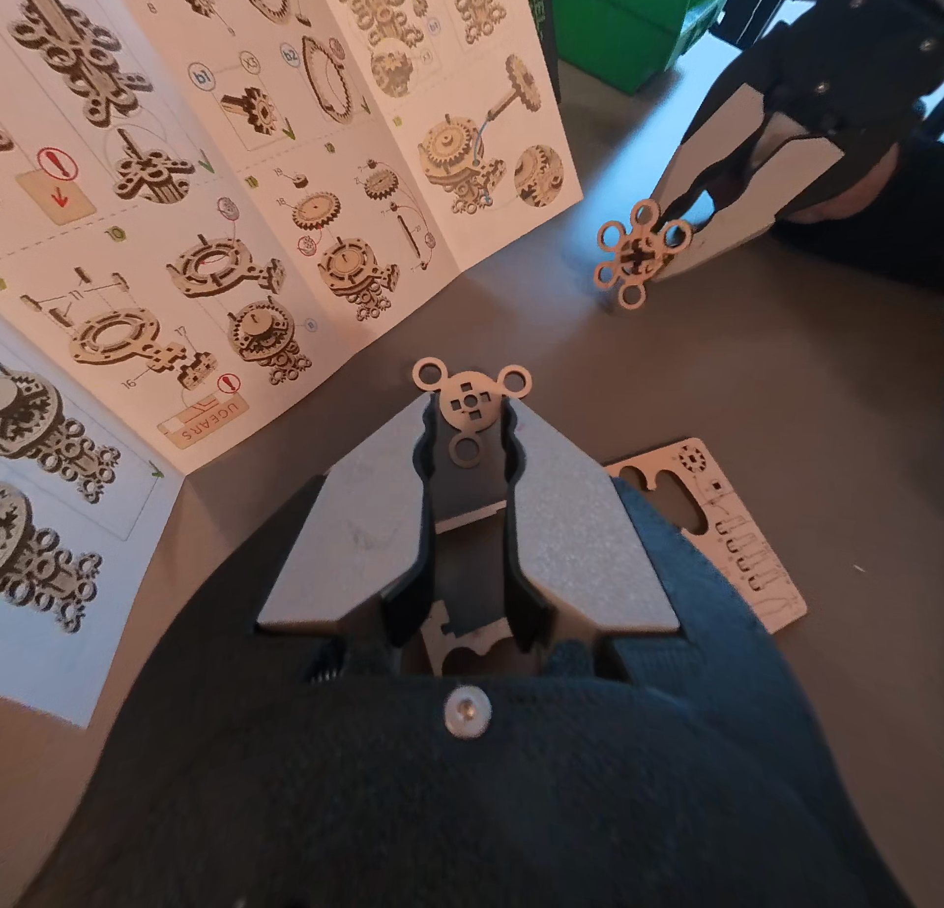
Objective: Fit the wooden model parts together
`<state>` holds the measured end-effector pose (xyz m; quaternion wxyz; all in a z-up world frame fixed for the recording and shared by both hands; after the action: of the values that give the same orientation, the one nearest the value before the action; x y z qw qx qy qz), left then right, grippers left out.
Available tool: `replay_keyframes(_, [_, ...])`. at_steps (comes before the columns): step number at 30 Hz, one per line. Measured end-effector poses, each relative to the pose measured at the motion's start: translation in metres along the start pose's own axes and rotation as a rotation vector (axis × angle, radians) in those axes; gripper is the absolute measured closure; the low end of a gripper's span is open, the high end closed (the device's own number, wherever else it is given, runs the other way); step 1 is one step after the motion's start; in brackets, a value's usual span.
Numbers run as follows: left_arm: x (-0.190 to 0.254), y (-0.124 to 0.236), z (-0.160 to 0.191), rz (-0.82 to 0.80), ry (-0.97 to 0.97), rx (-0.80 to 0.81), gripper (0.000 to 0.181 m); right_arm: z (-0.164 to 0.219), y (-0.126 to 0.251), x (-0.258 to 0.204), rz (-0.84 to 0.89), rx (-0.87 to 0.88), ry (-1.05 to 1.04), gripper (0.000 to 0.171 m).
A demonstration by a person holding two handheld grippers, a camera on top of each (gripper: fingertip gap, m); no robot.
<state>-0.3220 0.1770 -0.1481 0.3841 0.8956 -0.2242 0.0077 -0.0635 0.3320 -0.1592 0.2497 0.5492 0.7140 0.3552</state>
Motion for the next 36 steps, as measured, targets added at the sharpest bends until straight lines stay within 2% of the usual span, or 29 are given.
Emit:
replay_keyframes(12, [0.010, 0.015, -0.002, -0.052, -0.026, 0.101, 0.160, -0.004, 0.015, 0.000, 0.057, 0.127, -0.020, 0.156])
replay_keyframes(19, [0.010, 0.012, -0.002, 0.021, -0.009, 0.121, 0.159, -0.005, 0.020, 0.007, 0.049, 0.200, -0.042, 0.156])
replay_keyframes(25, [0.016, 0.022, -0.008, 0.104, -0.008, 0.214, 0.160, -0.005, 0.017, 0.006, 0.025, 0.205, -0.043, 0.156])
replay_keyframes(36, [0.029, 0.026, -0.013, 0.164, -0.074, 0.281, 0.160, -0.011, 0.021, -0.001, 0.045, 0.252, -0.004, 0.156])
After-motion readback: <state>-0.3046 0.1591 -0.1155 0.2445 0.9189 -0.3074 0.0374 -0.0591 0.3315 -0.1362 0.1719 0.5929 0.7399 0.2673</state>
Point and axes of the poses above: each gripper's, where its closed fingertips meet, y back along the fingers, z out of its underside, x = y × z across the jaws, the point moved 10 cm from there along y, back along the fingers, and after that the axes turned 14 degrees about -x, right-handed, at the moved point
